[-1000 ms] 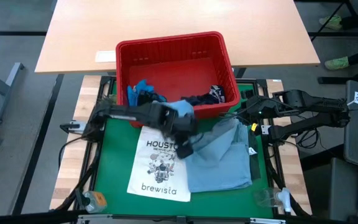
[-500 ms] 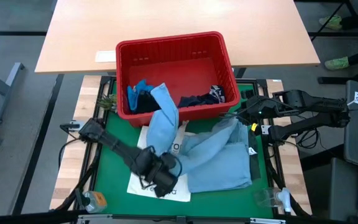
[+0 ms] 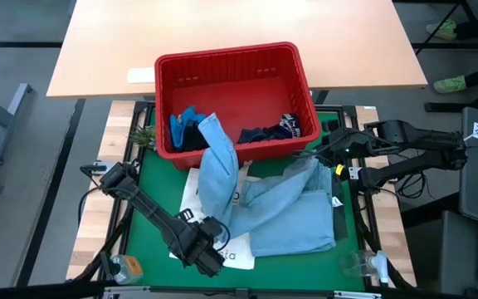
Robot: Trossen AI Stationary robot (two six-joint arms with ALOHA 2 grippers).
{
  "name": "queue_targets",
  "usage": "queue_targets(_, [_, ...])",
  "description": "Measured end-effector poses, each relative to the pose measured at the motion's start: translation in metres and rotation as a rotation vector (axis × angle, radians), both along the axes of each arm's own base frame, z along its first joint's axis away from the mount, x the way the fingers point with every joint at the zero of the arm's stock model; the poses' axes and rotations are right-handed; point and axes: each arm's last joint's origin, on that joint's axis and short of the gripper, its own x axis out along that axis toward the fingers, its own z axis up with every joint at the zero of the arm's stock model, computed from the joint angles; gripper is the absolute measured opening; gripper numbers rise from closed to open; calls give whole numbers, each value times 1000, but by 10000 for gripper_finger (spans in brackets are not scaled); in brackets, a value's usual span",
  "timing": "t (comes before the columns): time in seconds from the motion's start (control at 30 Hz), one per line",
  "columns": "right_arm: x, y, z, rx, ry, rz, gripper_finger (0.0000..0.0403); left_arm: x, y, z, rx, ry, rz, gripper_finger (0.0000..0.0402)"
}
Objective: Fold Laundry from Bin
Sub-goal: Fold the light blue jeans
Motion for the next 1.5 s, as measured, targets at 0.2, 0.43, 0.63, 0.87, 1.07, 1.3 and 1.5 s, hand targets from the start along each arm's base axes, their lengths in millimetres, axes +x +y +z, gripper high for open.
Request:
queue_targets(0.2, [0, 0, 0, 0, 0, 0, 127, 23, 13, 12, -49, -110, -64, 119])
queue_targets(0.43, [0, 0, 0, 0, 0, 0, 127, 38, 45, 69, 2, -236, -256, 94])
queue_targets(0.63, [0, 0, 0, 0, 0, 0, 127, 33, 101, 115, 137, -286, -333, 91])
queue_targets(0.87, [0, 0, 0, -1, 0, 0, 127, 24, 174, 139, 283, -275, -342, 92])
queue_targets(1.07, [0, 0, 0, -1, -1, 0, 127, 26, 221, 141, 421, -197, -333, 92])
queue_targets(1.3, [0, 0, 0, -1, -1, -1, 127, 30, 259, 127, 374, -100, -375, 92])
queue_targets(1.5, [0, 0, 0, -1, -1, -1, 127, 30, 277, 107, 345, 16, -452, 92])
